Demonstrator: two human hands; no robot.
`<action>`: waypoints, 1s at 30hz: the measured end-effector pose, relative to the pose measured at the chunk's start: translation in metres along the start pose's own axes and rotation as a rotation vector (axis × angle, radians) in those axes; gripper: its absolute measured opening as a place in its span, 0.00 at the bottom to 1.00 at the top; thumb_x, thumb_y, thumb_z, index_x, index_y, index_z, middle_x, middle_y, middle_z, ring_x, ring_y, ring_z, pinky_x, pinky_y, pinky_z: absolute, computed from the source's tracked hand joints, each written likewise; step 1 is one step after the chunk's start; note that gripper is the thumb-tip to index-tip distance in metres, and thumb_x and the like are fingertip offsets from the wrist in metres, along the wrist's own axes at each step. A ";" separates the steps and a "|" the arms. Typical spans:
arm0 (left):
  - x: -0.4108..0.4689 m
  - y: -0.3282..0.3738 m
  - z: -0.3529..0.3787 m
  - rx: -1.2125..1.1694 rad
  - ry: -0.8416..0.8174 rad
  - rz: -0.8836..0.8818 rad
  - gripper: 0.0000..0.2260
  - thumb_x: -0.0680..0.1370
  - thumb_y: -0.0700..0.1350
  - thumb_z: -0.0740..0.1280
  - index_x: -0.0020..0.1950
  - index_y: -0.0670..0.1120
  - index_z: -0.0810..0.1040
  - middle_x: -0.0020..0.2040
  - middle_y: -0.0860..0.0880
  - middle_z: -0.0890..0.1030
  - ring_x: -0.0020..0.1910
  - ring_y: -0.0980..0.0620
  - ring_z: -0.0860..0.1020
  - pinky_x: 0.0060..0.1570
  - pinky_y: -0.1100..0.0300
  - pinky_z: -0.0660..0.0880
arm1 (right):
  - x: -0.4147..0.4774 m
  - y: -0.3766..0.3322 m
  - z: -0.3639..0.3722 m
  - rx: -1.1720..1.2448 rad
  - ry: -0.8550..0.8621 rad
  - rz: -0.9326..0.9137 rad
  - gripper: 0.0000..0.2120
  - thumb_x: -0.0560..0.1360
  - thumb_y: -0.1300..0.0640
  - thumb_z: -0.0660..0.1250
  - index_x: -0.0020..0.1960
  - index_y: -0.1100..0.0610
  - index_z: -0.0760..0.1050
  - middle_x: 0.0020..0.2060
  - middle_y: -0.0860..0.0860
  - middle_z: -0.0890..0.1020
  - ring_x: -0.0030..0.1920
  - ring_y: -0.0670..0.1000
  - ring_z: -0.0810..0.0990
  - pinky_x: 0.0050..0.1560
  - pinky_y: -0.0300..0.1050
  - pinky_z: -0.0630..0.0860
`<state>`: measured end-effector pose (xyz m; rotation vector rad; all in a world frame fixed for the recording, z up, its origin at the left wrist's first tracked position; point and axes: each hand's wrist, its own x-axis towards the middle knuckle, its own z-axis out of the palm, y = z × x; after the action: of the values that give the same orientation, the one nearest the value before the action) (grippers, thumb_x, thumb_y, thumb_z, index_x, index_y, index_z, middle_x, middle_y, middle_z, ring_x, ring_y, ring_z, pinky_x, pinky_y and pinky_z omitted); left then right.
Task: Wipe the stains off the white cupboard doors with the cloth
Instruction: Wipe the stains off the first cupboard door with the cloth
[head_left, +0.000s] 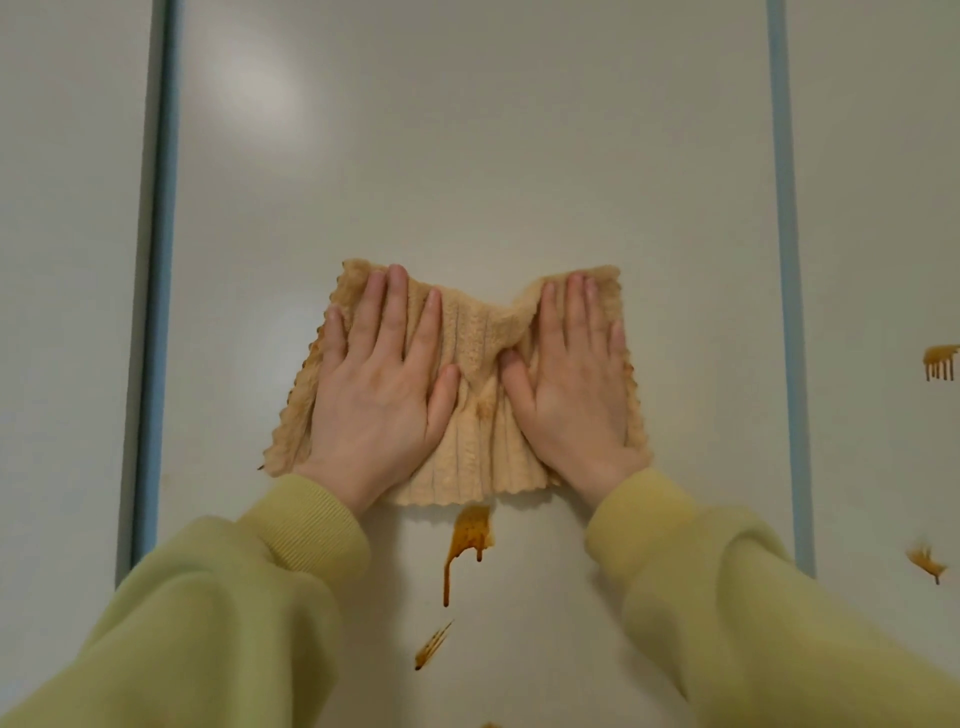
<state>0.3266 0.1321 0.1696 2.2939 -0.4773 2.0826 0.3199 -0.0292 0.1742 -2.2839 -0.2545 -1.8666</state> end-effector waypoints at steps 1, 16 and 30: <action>0.002 -0.005 -0.001 0.006 0.008 0.013 0.28 0.78 0.55 0.49 0.73 0.41 0.58 0.74 0.38 0.57 0.74 0.43 0.54 0.69 0.47 0.43 | 0.005 -0.008 0.000 0.007 -0.002 -0.023 0.35 0.73 0.42 0.41 0.75 0.59 0.46 0.75 0.58 0.50 0.75 0.53 0.44 0.71 0.50 0.37; 0.010 -0.069 -0.022 0.015 -0.047 0.018 0.29 0.78 0.55 0.45 0.75 0.39 0.51 0.75 0.37 0.51 0.74 0.44 0.48 0.71 0.49 0.42 | 0.033 -0.077 0.017 0.050 0.014 -0.219 0.28 0.77 0.50 0.47 0.75 0.60 0.51 0.75 0.56 0.52 0.75 0.52 0.47 0.71 0.48 0.36; -0.036 -0.039 -0.009 -0.040 -0.043 0.055 0.29 0.79 0.54 0.47 0.75 0.39 0.49 0.74 0.41 0.48 0.73 0.48 0.46 0.71 0.56 0.37 | -0.008 -0.059 0.020 0.166 -0.065 -0.472 0.25 0.76 0.54 0.51 0.72 0.60 0.60 0.72 0.54 0.64 0.72 0.49 0.56 0.71 0.45 0.42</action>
<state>0.3239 0.1794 0.1438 2.3341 -0.5846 2.0310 0.3224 0.0327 0.1640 -2.3128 -0.9946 -1.8761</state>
